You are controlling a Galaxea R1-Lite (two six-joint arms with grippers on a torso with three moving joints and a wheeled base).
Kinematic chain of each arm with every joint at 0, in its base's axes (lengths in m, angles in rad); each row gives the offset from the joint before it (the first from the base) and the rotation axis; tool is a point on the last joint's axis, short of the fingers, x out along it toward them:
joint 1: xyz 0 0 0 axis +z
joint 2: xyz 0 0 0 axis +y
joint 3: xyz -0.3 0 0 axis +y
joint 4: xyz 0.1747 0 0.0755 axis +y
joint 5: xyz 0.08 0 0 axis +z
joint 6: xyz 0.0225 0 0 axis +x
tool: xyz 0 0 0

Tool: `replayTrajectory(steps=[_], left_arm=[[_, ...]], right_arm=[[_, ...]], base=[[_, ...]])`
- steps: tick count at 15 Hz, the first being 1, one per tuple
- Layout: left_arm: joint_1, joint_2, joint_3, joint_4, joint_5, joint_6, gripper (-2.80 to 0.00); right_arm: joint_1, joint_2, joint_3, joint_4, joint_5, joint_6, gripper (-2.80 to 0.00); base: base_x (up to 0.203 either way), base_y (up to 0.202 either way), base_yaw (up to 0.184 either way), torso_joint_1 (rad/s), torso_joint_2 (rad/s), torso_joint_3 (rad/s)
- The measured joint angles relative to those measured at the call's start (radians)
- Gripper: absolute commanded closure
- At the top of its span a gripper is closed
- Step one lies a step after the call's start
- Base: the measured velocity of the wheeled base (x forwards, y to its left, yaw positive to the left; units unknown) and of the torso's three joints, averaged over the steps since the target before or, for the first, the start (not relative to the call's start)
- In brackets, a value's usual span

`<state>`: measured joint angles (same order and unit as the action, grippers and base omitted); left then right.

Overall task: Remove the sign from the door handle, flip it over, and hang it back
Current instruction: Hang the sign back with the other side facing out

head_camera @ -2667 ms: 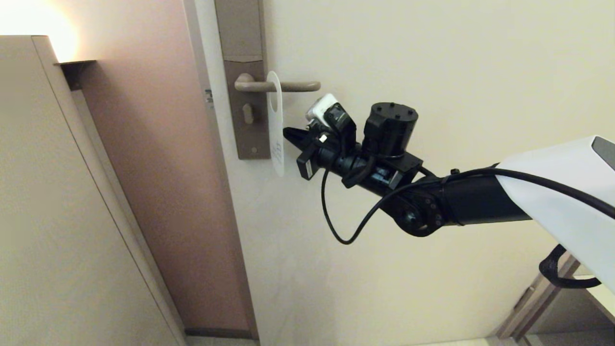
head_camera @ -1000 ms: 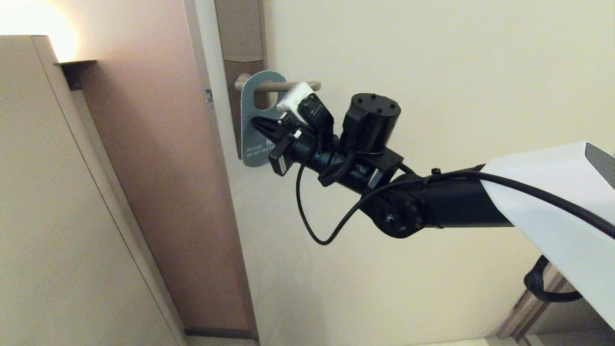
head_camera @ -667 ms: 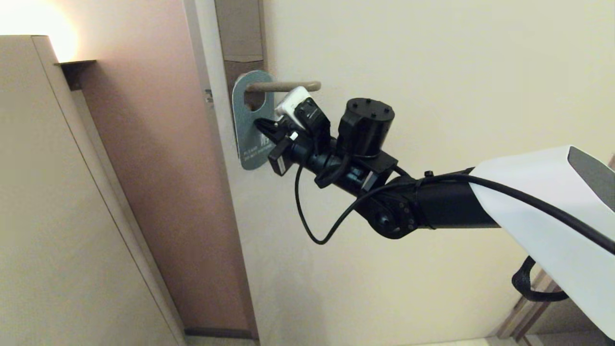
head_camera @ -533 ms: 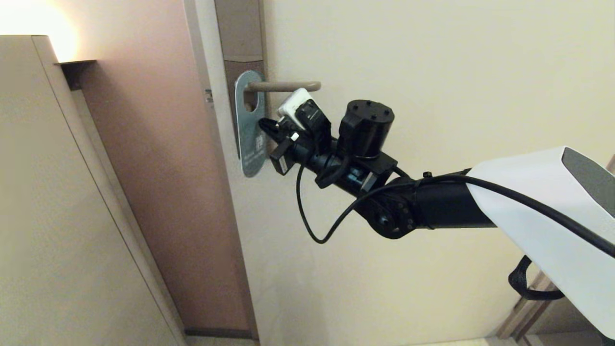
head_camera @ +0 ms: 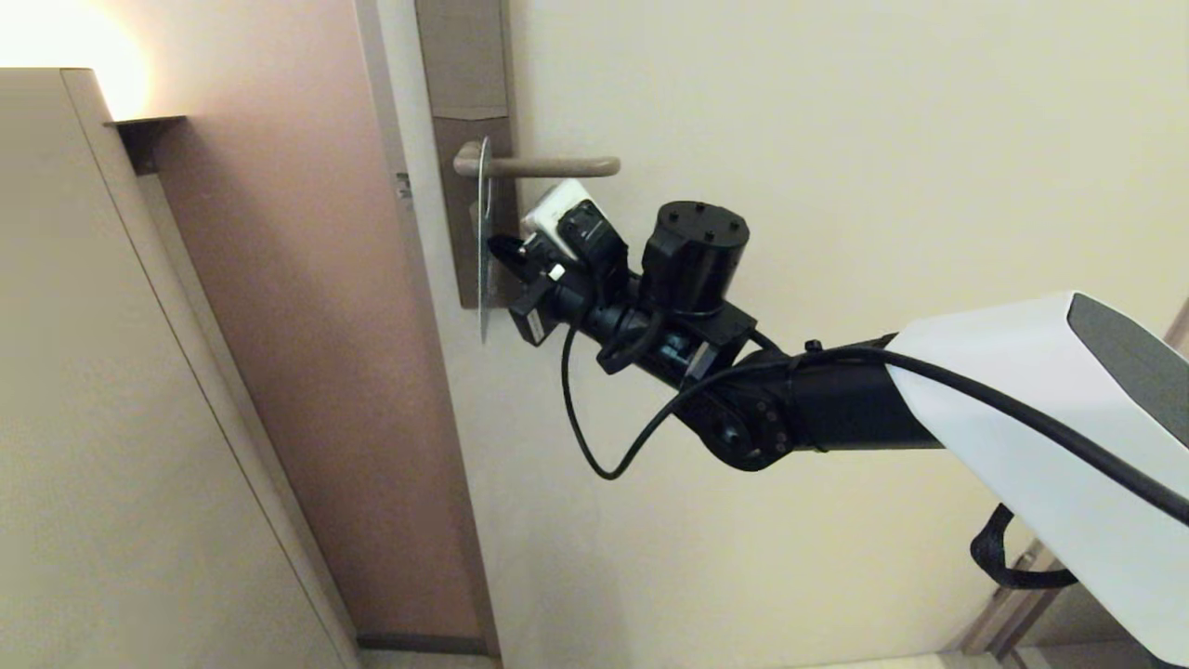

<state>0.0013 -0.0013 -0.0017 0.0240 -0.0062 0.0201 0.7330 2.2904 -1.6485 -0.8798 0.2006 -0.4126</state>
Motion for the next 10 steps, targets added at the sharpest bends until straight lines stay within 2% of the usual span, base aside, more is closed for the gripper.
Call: replayTrajectory(steps=[10], left_arm=[[0.000,0.000,0.000,0.000,0.000,-0.001,0.00]], right_arm=[[0.046,0.052,-0.066,0.000,-0.005,-0.012,0.00]], base=[[0.000,0.000,0.000,0.000,0.00,0.000]])
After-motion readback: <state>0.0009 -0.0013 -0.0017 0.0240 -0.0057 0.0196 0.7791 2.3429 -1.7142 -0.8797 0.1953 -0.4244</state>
